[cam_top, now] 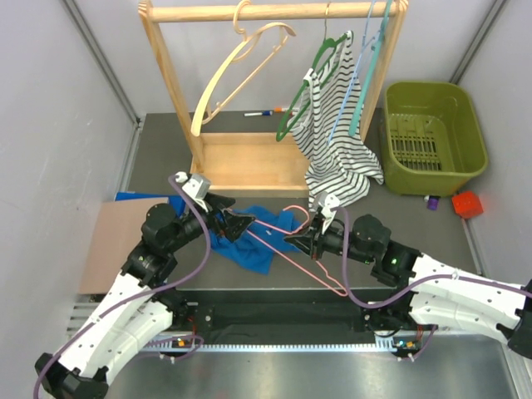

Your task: Place the tank top on the hanger

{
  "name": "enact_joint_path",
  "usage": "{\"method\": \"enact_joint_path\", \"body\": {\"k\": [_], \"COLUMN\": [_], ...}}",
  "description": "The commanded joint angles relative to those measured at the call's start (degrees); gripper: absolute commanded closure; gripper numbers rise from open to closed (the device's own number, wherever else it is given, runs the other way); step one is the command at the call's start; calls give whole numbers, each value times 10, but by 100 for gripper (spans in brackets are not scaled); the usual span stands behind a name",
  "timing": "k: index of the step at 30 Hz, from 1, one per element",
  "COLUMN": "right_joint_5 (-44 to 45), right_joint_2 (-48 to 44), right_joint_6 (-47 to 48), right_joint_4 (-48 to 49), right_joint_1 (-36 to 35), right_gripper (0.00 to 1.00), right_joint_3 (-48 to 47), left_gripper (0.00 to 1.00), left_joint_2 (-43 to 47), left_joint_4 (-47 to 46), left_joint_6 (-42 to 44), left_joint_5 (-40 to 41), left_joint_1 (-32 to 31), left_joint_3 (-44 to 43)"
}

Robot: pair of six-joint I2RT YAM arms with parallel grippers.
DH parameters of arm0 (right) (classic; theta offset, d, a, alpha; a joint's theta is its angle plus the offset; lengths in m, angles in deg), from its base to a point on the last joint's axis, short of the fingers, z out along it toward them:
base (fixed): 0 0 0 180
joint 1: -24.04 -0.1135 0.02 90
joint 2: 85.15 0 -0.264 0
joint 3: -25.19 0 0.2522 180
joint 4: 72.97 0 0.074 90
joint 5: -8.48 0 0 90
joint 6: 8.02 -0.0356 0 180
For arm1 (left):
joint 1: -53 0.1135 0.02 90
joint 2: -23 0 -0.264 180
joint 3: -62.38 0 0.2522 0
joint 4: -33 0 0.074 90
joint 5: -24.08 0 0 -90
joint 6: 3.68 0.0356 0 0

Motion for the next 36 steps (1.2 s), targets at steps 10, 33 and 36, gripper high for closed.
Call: {"method": "enact_joint_path", "body": {"k": [10, 33, 36], "right_joint_5": [-88, -285, -307], "right_joint_2": [13, 25, 35], "right_joint_6": [-5, -7, -4], "right_joint_4": [53, 6, 8], "right_joint_1": [17, 90, 96], "right_gripper": [100, 100, 100], "right_joint_3": [-32, -79, -82], "left_gripper": [11, 62, 67], "left_joint_2": [20, -136, -137], "left_joint_4": [-118, -86, -86], "left_joint_6": [15, 34, 34], "left_joint_5": [-112, -285, -291], "left_joint_1": [-6, -80, -84], "left_joint_3": [11, -29, -28]}}
